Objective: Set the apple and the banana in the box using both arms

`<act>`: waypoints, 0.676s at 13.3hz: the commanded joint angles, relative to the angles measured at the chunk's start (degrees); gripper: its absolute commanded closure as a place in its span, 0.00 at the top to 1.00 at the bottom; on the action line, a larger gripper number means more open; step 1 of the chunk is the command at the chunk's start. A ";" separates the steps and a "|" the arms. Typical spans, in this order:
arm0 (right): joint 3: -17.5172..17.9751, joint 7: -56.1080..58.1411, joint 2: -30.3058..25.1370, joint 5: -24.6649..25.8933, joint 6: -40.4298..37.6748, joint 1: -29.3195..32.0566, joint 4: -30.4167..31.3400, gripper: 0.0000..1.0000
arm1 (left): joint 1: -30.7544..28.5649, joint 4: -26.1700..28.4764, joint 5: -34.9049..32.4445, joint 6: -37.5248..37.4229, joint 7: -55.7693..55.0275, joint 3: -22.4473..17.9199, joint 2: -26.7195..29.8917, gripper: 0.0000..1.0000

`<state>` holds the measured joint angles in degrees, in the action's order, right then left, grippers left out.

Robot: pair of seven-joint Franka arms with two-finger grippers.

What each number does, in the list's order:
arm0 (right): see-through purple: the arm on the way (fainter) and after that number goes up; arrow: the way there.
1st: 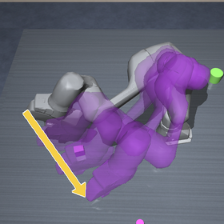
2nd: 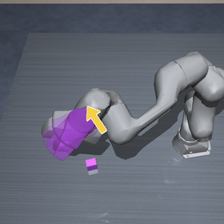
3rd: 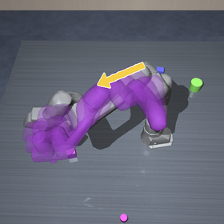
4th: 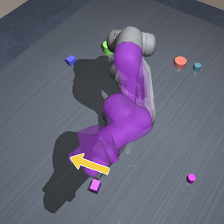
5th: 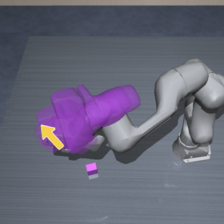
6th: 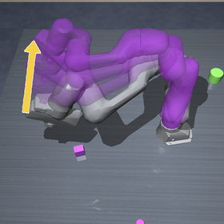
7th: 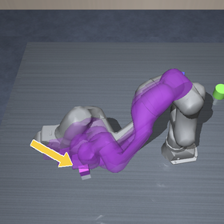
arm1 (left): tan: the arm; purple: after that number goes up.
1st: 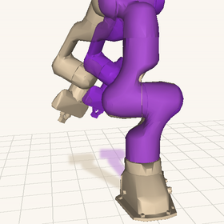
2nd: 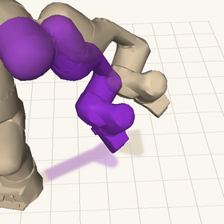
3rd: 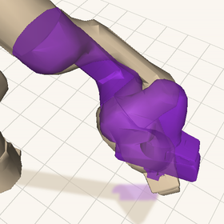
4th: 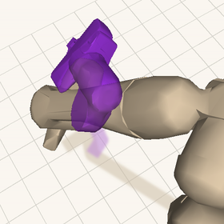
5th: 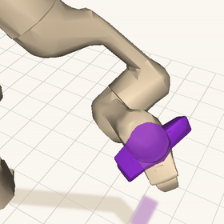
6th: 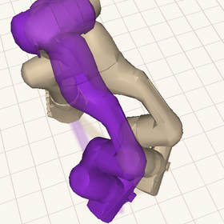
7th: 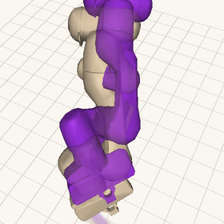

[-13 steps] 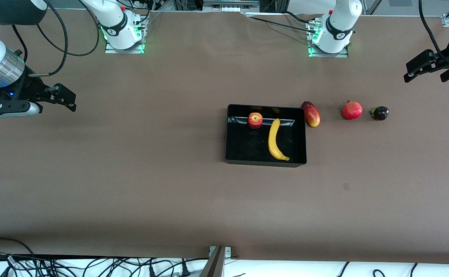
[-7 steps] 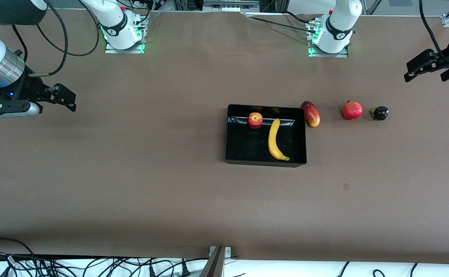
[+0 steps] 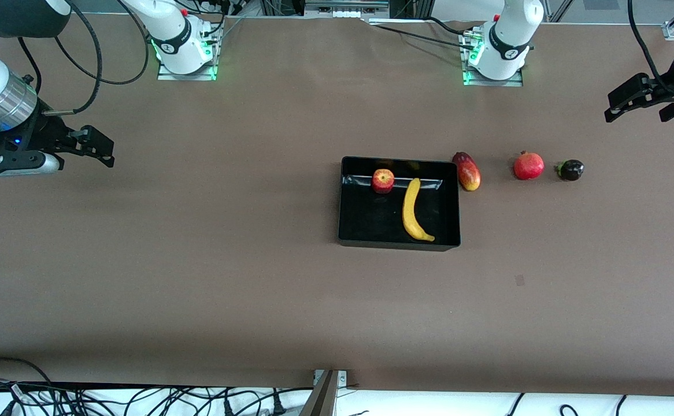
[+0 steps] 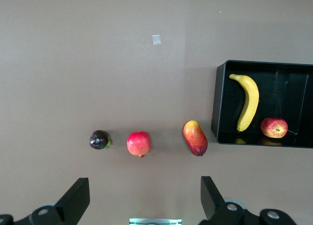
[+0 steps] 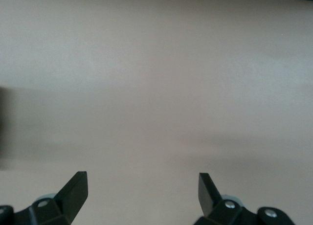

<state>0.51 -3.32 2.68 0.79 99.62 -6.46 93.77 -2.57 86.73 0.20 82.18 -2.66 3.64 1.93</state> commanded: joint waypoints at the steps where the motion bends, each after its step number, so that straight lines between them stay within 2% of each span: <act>1: 0.28 -0.19 0.13 -0.88 -0.92 0.40 -1.05 1.00 | -1.39 -0.78 0.24 -1.06 1.52 0.84 0.27 1.00; 9: 0.28 -0.19 0.13 -0.88 -0.92 0.40 -1.05 1.00 | -1.91 -1.13 1.29 -0.80 1.17 0.75 -0.26 1.00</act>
<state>0.51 -3.32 2.68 0.79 99.62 -6.46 93.77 -3.52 86.72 0.60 82.18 -2.64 3.79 1.92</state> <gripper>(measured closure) 0.000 0.000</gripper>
